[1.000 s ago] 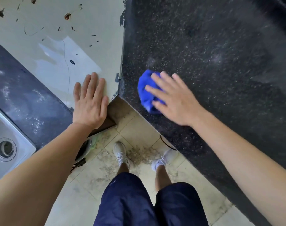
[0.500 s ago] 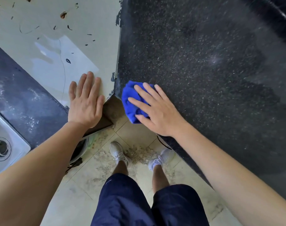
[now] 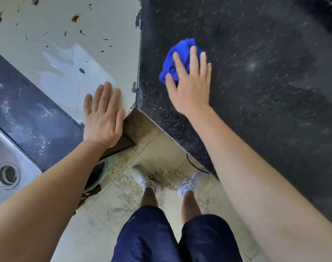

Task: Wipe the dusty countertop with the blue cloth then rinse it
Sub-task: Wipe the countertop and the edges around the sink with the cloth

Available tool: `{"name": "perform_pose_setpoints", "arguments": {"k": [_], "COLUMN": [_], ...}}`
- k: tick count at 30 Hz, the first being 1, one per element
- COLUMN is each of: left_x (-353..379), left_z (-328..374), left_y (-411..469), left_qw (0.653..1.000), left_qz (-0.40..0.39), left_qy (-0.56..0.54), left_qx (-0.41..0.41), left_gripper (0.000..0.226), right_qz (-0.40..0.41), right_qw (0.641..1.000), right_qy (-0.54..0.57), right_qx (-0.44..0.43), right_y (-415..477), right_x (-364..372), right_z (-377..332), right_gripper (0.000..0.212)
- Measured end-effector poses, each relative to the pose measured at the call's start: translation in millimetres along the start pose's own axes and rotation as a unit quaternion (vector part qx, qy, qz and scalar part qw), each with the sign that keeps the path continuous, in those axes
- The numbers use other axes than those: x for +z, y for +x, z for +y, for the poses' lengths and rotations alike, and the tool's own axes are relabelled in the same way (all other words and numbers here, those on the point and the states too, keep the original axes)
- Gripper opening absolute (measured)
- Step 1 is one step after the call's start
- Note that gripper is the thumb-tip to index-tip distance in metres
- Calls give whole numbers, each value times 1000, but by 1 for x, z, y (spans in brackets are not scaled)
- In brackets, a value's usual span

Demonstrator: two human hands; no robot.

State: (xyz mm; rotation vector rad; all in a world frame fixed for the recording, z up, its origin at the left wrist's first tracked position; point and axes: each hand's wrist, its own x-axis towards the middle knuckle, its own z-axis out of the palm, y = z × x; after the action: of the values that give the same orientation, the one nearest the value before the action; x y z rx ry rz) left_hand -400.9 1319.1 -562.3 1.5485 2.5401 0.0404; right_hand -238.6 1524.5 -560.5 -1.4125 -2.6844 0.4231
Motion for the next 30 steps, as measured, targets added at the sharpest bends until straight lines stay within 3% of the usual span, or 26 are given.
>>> {"name": "perform_pose_setpoints", "arguments": {"k": [3,6,10,15,17,19,26,30], "left_x": [0,-2,-6,-7,-8,-8,-24,-30], "left_z": [1,2,5,4,3,2,-13,-74], "left_y": [0,0,0,-1,-1,-1,-2,-19], "left_qw": [1000,1000,1000,999,999,999,999,999], "left_qz": [-4,-8,-17,-28,-31,-40,-47,4], "left_qy": [5,8,-1,-12,-8,-2,6,-11], "left_qx": [-3,-4,-3,-9,-1,1,7,-38], "left_gripper": [60,60,59,60,59,60,65,62], "right_qz": [-60,-74,-86,-81,-72,-73,-109,-107], "right_qw": [990,987,993,989,981,980,993,994], "right_qy": [-29,-33,-39,-31,-13,-7,-37,-30], "right_qx": [-125,-141,-77,120,180,187,28,24], "right_y": [-43,-81,-150,-206,-196,-173,-67,-29], "right_x": [10,6,-11,-25,-20,-13,4,19], "right_z": [-32,-15,48,93,72,43,-41,-97], "right_gripper": [60,57,57,66,69,70,70,70]}}
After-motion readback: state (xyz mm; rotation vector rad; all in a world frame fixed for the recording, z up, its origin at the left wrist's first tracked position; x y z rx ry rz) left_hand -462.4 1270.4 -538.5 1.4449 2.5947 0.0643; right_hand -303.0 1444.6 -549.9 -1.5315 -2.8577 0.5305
